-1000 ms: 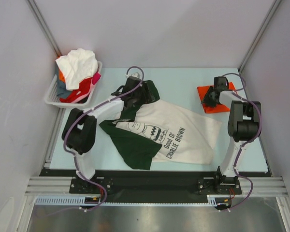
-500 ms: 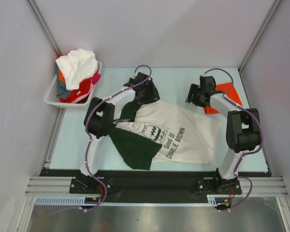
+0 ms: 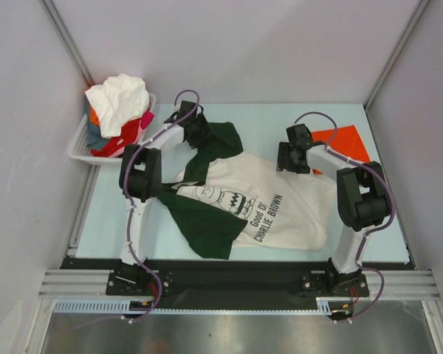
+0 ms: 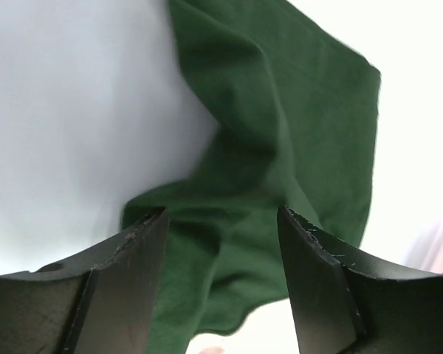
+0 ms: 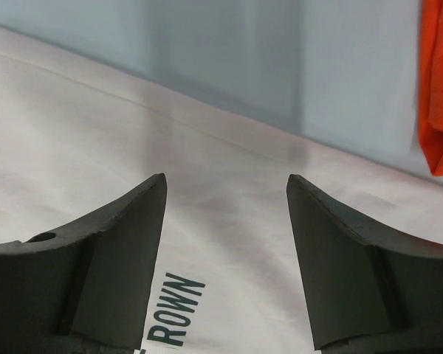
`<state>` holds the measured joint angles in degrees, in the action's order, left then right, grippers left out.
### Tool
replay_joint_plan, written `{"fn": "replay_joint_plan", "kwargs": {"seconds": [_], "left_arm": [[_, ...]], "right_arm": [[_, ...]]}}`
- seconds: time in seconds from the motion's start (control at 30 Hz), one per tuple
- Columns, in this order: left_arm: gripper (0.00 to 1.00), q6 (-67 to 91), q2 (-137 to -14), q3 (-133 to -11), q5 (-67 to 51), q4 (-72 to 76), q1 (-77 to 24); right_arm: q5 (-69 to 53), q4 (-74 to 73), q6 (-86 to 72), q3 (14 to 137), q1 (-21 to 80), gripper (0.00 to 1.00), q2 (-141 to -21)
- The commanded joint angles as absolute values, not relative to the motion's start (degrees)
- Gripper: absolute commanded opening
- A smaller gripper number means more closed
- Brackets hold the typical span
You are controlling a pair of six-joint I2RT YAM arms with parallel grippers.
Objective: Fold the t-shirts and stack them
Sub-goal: Flatten the tshirt out
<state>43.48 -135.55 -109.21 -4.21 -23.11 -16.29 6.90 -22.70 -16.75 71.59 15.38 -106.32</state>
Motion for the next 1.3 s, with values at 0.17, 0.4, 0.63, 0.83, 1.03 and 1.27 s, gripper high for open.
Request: {"fn": "replay_joint_plan", "kwargs": {"seconds": [0.17,0.4,0.63,0.83,1.03,1.27], "left_arm": [[0.72,39.9,-135.0,-109.7,-1.2,-24.5,-15.1],[0.71,37.2,-134.9,-108.9,-0.3,-24.9,-15.6],[0.40,37.2,-137.1,-110.5,-0.9,-24.7,-15.1],[0.00,37.4,-138.4,-114.2,-1.6,-24.5,-12.8],[0.00,37.2,-136.6,-117.0,-0.2,-24.6,-9.3],[0.00,38.6,-135.3,-117.3,6.8,-23.7,-7.0]], "right_arm": [[14.2,-25.5,-16.9,70.0,18.0,0.72,-107.8],[11.8,-24.6,-17.6,70.0,17.7,0.65,-111.7],[9.3,-23.3,-18.3,72.4,17.1,0.18,-113.7],[6.4,-24.4,-19.0,79.3,17.4,0.00,-116.6],[4.3,-25.7,-18.5,91.7,19.4,0.00,-122.8],[4.9,-34.4,-17.6,119.1,19.8,0.00,-139.5]]}}
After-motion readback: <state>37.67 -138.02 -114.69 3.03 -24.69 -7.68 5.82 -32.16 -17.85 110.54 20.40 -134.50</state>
